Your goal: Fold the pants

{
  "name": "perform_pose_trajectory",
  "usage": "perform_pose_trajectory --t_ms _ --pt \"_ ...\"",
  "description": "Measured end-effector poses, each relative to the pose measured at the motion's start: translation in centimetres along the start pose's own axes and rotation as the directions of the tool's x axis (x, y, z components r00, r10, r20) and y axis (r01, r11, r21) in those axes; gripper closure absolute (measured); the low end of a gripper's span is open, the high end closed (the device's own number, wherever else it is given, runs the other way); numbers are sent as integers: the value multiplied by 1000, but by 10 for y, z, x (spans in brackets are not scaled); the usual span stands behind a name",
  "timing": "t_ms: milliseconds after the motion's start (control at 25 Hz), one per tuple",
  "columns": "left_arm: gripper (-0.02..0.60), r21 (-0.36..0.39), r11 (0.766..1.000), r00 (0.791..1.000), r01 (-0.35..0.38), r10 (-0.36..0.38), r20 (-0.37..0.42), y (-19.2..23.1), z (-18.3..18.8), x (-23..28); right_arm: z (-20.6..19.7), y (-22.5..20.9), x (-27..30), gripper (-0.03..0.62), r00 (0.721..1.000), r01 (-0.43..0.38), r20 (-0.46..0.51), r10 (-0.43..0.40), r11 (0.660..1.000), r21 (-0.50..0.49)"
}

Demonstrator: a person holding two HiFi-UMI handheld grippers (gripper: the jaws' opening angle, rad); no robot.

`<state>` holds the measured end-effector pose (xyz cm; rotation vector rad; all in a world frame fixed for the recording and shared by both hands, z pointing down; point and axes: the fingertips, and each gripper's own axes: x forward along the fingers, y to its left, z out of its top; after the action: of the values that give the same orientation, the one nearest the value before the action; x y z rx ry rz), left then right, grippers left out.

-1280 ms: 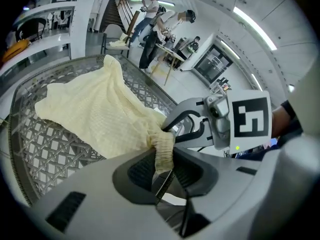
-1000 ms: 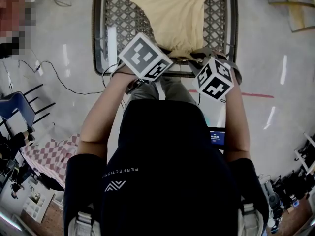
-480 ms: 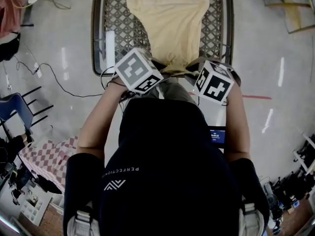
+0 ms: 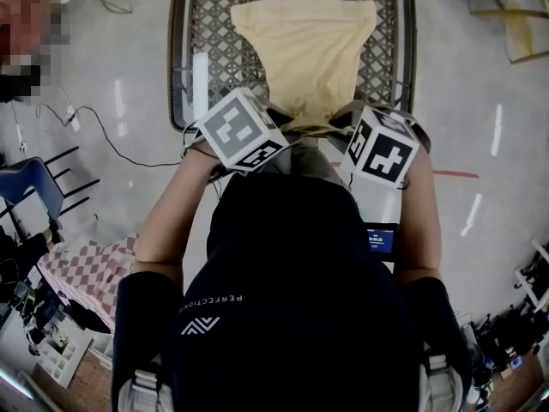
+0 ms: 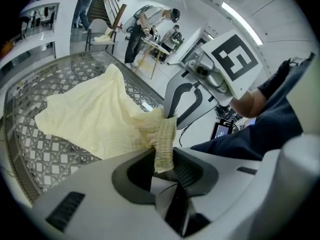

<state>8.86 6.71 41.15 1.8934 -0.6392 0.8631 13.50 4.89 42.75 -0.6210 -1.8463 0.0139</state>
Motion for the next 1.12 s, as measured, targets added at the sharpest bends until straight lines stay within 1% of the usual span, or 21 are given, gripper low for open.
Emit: perform_pose_trajectory --t_ms 200,400,600,840,1120 --pt "474 21 1000 1000 -22 22 23 27 21 -18 15 -33 -11 523 997 75 3 -75 997 15" --pt "472 19 999 999 -42 41 34 54 43 -26 21 -67 -19 523 991 135 -13 -135 990 31" --pt "472 10 998 997 -64 64 32 81 54 -33 31 -97 -19 523 987 157 -24 -156 987 45" --pt "471 -29 997 997 -67 69 40 111 68 -32 35 -129 -18 523 983 182 -35 -180 982 45" --pt "471 -71 993 993 -94 99 63 142 77 -32 41 -163 -13 523 977 211 -28 -210 976 59"
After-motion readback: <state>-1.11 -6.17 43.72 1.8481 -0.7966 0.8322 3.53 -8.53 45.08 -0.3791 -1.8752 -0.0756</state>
